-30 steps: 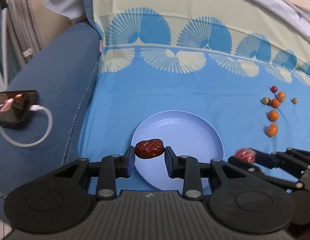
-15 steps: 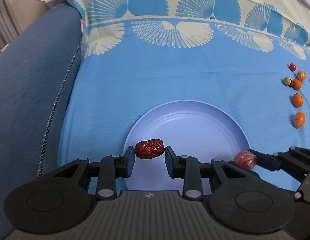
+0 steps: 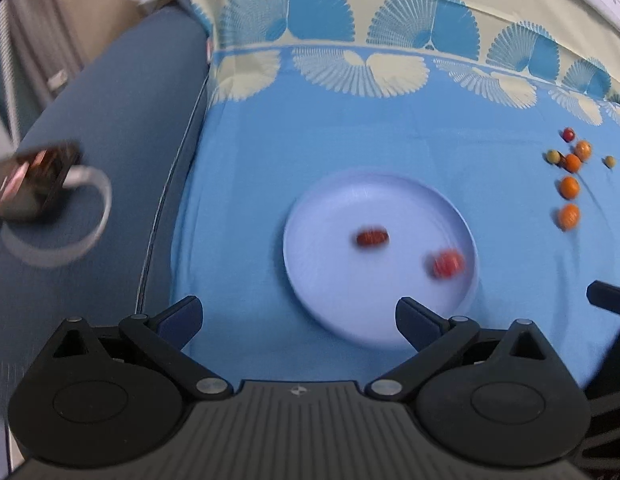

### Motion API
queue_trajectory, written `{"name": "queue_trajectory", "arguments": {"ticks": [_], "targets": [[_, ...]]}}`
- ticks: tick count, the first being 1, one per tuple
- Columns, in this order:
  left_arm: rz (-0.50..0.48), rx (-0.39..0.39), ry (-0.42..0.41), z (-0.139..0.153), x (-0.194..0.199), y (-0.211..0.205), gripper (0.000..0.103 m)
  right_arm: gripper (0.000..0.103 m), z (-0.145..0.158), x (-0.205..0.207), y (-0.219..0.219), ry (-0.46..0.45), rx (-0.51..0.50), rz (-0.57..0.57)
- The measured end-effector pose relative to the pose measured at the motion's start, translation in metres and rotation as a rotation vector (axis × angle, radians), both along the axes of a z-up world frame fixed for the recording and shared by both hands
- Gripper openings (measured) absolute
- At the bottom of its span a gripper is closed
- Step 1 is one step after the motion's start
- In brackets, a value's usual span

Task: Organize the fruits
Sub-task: 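Lift both tools away from the plate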

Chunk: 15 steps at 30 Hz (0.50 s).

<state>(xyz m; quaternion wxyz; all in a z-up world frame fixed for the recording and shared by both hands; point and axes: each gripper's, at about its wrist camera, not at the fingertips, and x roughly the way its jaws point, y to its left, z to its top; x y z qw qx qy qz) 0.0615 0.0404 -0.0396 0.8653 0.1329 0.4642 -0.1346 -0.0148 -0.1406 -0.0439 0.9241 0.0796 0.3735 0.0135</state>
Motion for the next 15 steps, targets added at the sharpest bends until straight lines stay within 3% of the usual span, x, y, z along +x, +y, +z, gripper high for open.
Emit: {"name": "queue_trajectory", "arguments": {"ticks": [3, 8, 15], "targets": [[0.002, -0.025, 0.017, 0.007, -0.023, 0.004, 0.103, 0.102, 0.013, -0.022, 0.005, -0.052, -0.033, 0.002], [0.024, -0.047, -0.042, 0.029, -0.052, 0.008, 0.103, 0.102, 0.032, -0.042, 0.002, -0.13, -0.039, -0.035], [0.033, -0.052, -0.101, 0.048, -0.082, 0.011, 0.103, 0.102, 0.046, -0.066, 0.014, -0.193, -0.056, -0.003]]}}
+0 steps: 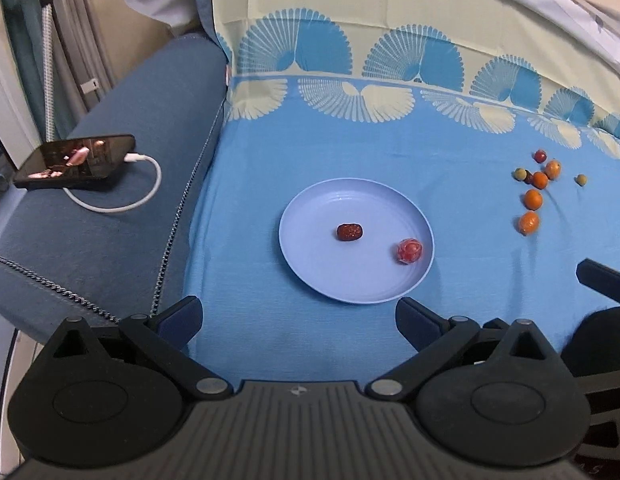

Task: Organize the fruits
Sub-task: 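Lift both tools away from the plate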

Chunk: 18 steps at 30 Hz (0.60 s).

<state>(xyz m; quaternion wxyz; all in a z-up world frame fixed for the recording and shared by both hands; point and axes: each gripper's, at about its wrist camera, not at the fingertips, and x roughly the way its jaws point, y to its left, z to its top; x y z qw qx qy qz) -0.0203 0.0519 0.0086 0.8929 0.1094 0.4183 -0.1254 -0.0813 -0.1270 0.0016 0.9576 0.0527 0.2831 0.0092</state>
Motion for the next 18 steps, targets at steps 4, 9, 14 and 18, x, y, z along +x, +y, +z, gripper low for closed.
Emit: {"name": "queue_trajectory", "arguments": {"ticks": [4, 9, 14, 18], "targets": [[0.017, -0.006, -0.043, 0.012, -0.012, 0.008, 0.103, 0.102, 0.011, -0.013, 0.004, -0.045, -0.009, 0.003], [0.026, -0.005, -0.067, 0.021, -0.023, 0.01, 0.103, 0.102, 0.017, -0.022, 0.006, -0.076, -0.012, 0.009], [0.017, 0.011, -0.081, 0.024, -0.028, 0.009, 0.103, 0.102, 0.019, -0.025, 0.004, -0.089, -0.01, -0.004], [0.018, 0.02, -0.068, 0.022, -0.025, 0.008, 0.103, 0.102, 0.018, -0.026, 0.003, -0.087, -0.002, -0.01]]}}
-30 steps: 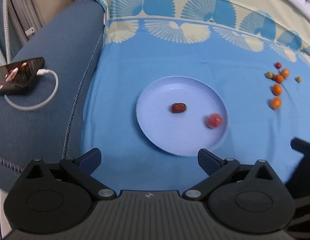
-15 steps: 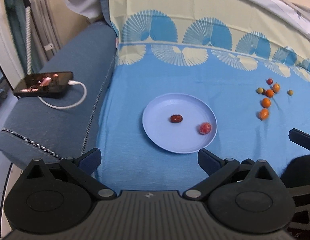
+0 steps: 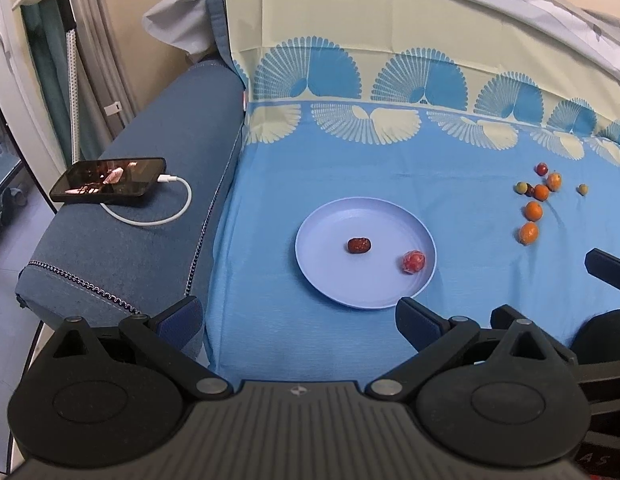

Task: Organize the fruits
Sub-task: 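Lift both tools away from the plate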

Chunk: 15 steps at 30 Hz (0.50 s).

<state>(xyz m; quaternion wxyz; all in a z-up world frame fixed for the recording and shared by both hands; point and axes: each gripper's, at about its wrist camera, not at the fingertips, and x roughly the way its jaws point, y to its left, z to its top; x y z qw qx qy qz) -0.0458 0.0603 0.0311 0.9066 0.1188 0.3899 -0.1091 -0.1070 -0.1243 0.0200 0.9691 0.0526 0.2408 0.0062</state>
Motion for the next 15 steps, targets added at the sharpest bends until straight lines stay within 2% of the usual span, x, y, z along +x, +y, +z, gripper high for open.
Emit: {"name": "queue_trajectory", "arguments": {"ticks": [15], "targets": [[-0.003, 0.047, 0.045, -0.015, 0.01, -0.005, 0.103, 0.102, -0.011, 0.011, -0.003, 0.04, 0.045, 0.0]]}}
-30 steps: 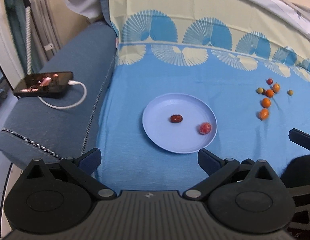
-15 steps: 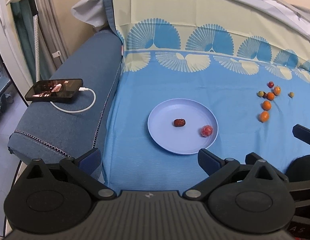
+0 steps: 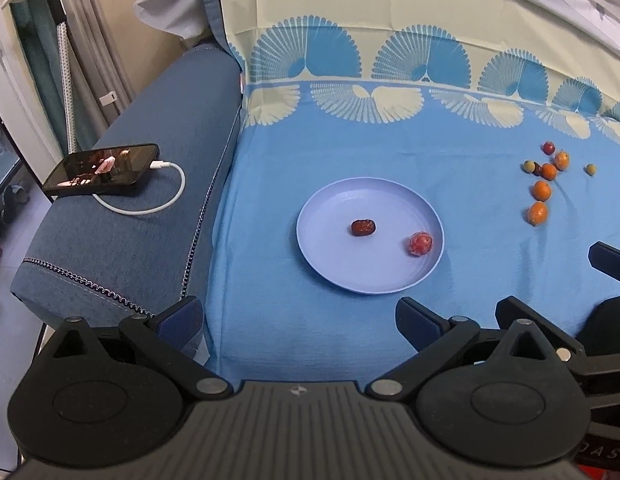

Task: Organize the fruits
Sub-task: 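Lift both tools away from the plate, then grasp a small orange with the left tool while the right tool grasps a yellow fruit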

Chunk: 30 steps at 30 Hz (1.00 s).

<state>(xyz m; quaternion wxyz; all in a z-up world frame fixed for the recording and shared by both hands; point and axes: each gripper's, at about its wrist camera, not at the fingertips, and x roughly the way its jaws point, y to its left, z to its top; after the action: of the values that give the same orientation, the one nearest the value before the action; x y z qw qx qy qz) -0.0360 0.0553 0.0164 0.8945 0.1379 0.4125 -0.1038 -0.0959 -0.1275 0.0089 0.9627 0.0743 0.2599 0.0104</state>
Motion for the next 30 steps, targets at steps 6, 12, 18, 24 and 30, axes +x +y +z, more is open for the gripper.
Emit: {"name": "queue_trajectory", "arguments": {"ticks": [6, 12, 18, 24, 30], "targets": [[-0.009, 0.026, 0.015, -0.006, 0.004, -0.005, 0.103, 0.102, -0.008, 0.005, -0.007, 0.024, 0.028, -0.009], [-0.015, 0.073, 0.037, -0.015, 0.012, -0.017, 0.103, 0.102, -0.02, 0.015, -0.019, 0.054, 0.075, -0.029], [-0.012, 0.106, 0.081, -0.025, 0.028, -0.037, 0.103, 0.102, -0.037, 0.025, -0.053, 0.104, 0.153, -0.145], [-0.054, 0.109, 0.104, -0.028, 0.051, -0.078, 0.103, 0.102, -0.058, 0.032, -0.107, 0.165, 0.212, -0.358], [-0.158, 0.104, 0.141, -0.041, 0.075, -0.151, 0.103, 0.102, -0.084, 0.034, -0.167, 0.24, 0.227, -0.555]]}}
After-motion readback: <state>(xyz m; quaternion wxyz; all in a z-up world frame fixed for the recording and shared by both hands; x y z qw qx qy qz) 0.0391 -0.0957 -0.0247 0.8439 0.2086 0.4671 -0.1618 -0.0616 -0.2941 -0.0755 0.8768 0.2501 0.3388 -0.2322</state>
